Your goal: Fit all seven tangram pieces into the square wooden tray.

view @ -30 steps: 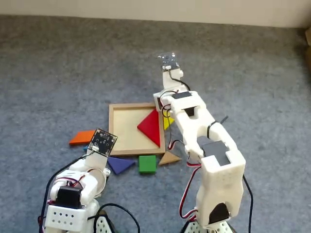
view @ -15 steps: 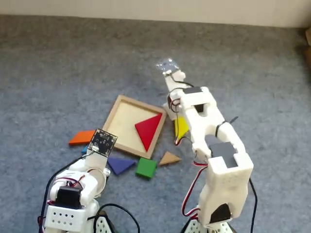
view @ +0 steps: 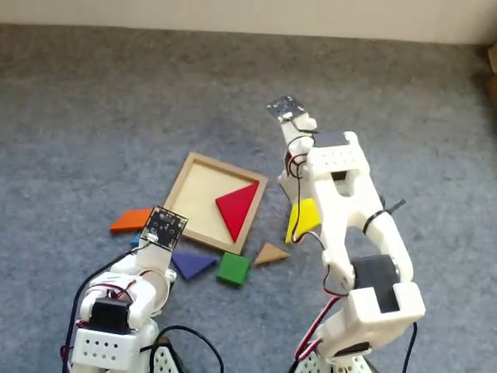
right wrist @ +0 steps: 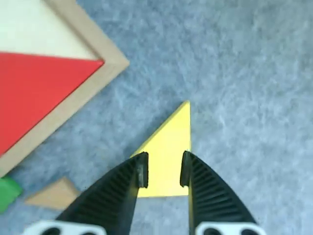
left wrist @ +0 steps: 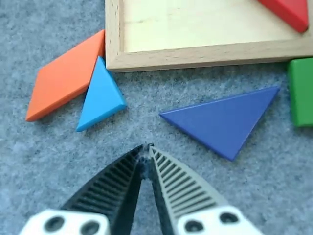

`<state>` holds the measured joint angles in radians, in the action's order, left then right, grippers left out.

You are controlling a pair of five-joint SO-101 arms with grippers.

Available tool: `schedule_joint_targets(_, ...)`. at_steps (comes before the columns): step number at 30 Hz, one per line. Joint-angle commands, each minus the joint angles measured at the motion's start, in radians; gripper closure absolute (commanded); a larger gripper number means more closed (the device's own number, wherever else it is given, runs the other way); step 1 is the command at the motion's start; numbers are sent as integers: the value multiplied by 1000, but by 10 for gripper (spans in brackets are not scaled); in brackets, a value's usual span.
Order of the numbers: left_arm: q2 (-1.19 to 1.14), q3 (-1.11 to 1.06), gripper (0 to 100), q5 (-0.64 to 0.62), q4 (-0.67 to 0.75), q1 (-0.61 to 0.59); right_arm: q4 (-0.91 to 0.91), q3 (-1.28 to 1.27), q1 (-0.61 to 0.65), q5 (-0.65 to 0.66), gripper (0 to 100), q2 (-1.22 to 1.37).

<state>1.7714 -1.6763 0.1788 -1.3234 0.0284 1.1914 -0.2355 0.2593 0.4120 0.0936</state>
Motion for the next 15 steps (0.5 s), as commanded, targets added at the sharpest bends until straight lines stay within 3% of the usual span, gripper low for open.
schedule_joint_targets(1,50,-19,994,-5,-2,-5,77,16,48,-120,868,-68)
schedule_joint_targets(7,50,-19,994,-5,-2,-5,122,12,47,-388,736,-68)
schedule_joint_targets(15,50,-19,994,-5,-2,-5,113,5,45,-618,729,-64)
